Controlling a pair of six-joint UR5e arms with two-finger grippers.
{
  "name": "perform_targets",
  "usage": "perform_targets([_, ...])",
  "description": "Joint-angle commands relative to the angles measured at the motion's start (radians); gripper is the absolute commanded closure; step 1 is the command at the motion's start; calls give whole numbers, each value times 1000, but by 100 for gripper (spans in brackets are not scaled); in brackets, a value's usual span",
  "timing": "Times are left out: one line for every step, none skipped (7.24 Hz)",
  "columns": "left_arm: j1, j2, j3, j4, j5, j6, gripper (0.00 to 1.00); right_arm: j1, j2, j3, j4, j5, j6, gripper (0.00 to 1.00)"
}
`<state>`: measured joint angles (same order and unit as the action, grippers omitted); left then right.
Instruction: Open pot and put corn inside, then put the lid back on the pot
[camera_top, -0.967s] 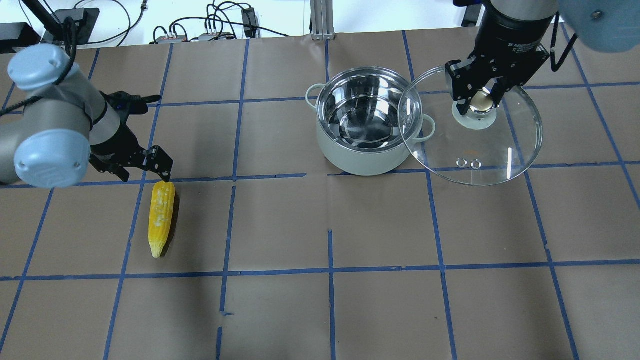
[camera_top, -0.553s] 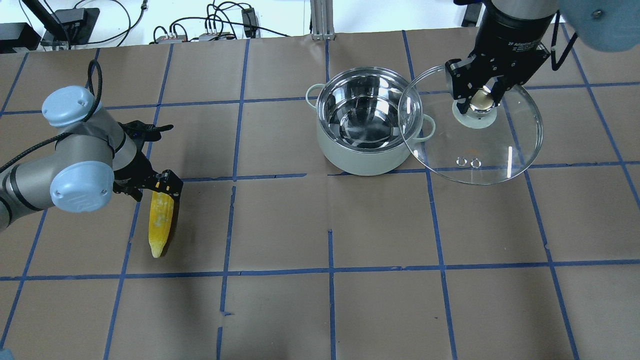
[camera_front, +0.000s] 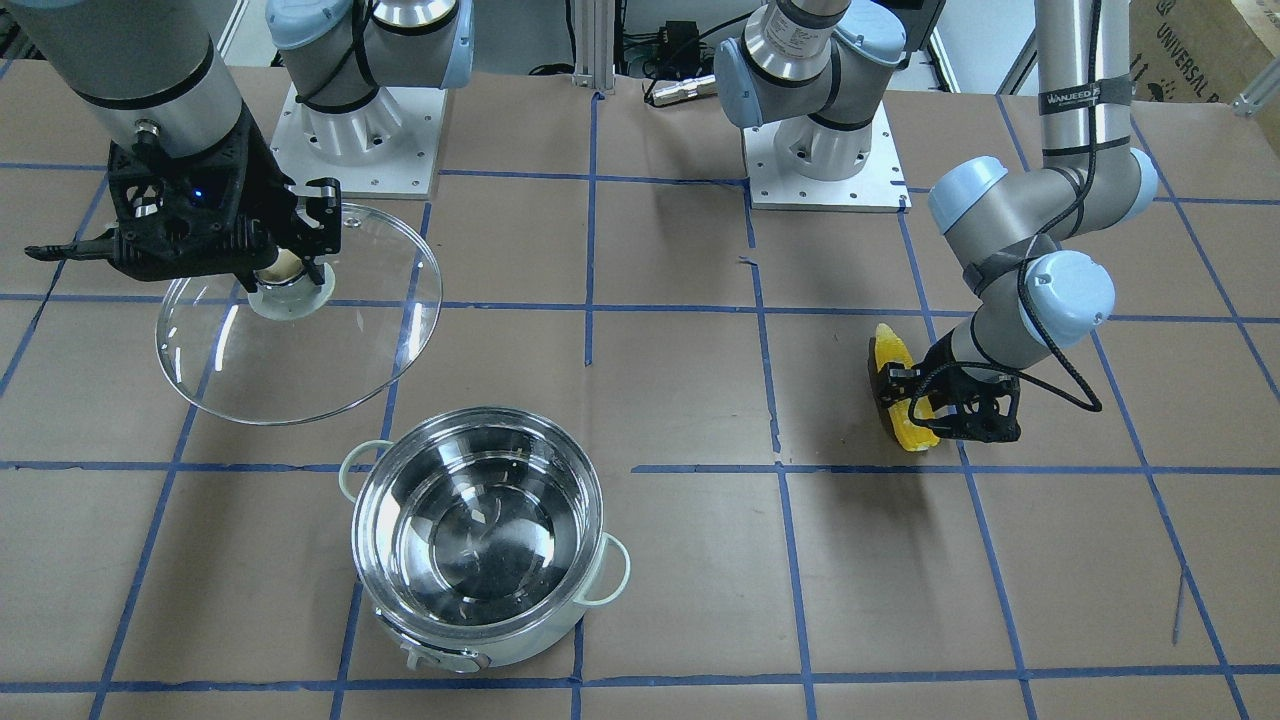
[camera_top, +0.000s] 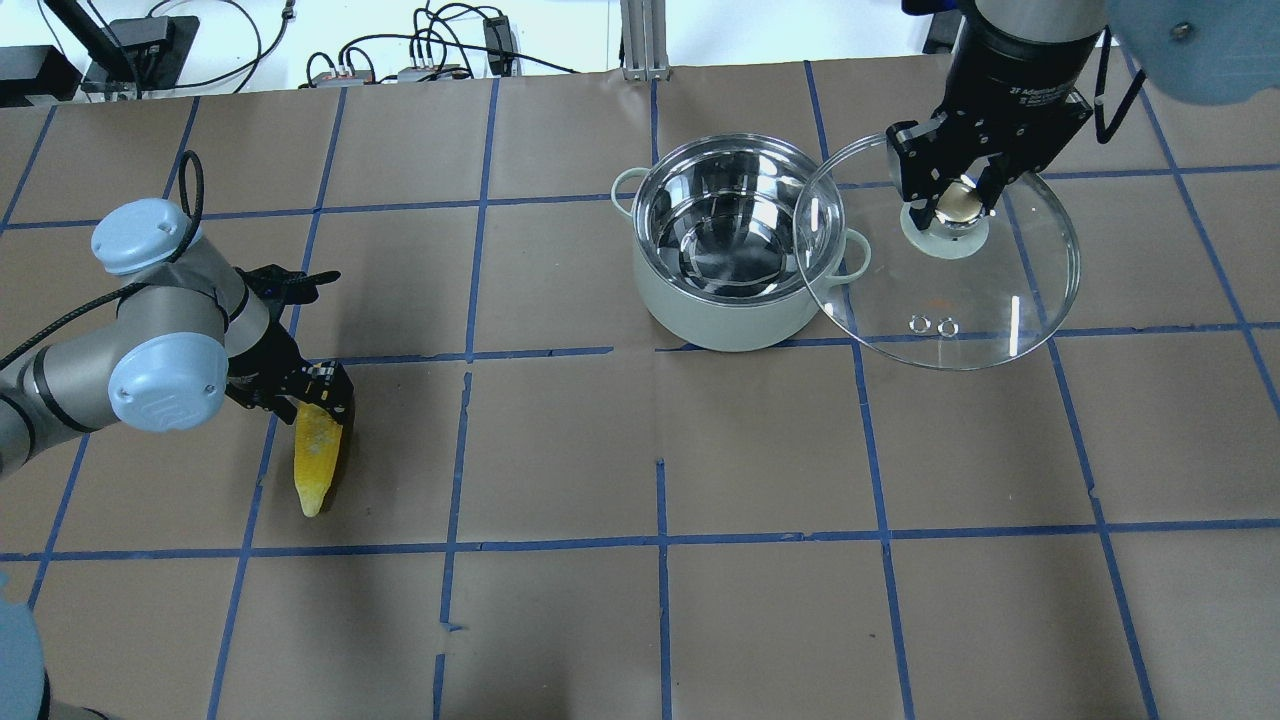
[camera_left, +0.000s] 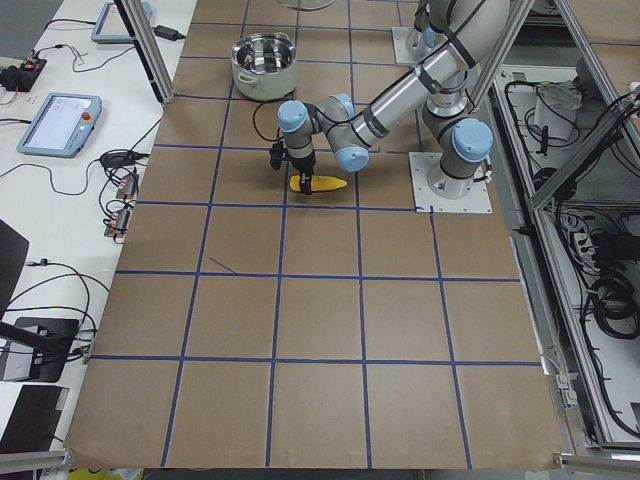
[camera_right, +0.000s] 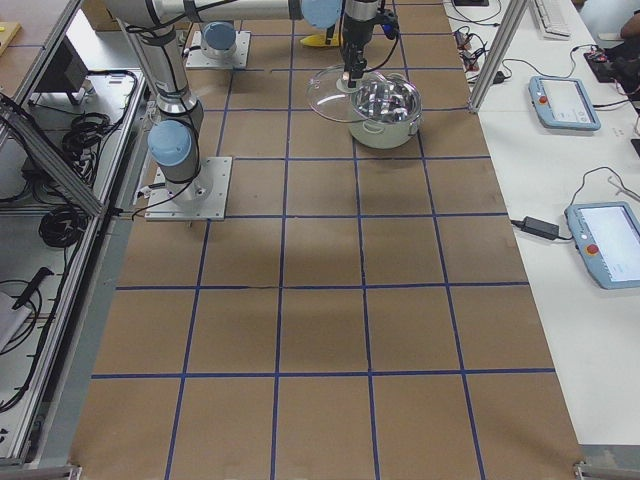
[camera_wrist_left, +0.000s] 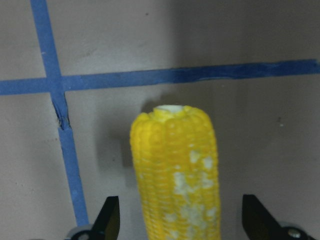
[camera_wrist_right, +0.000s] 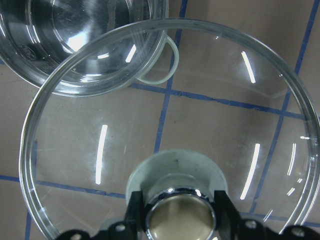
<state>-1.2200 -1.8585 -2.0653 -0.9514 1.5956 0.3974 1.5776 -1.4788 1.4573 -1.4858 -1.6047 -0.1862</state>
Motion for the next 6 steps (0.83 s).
perform_targets([-4,7,-1,-4,-28,-5,76,-4,23,3,-21,0,-2,66])
perform_targets([-4,22,14,-13,-26,-6,77,-4,38,2,-22,2,-1,66])
perform_targets([-13,47,45,-53,-25,-20,77,-7,38,1,-34,-1,-2,66])
perform_targets([-51,70,91,-122,-31,-88,77,-20,38,1,-34,0,-4,66])
perform_targets([-120,85,135,-177,-33,-139,77,-34,40,3,-34,2,-22,66])
perform_targets([-192,91,189,-217,-34,-225,77,-36,51,3,-31,0,-32,66])
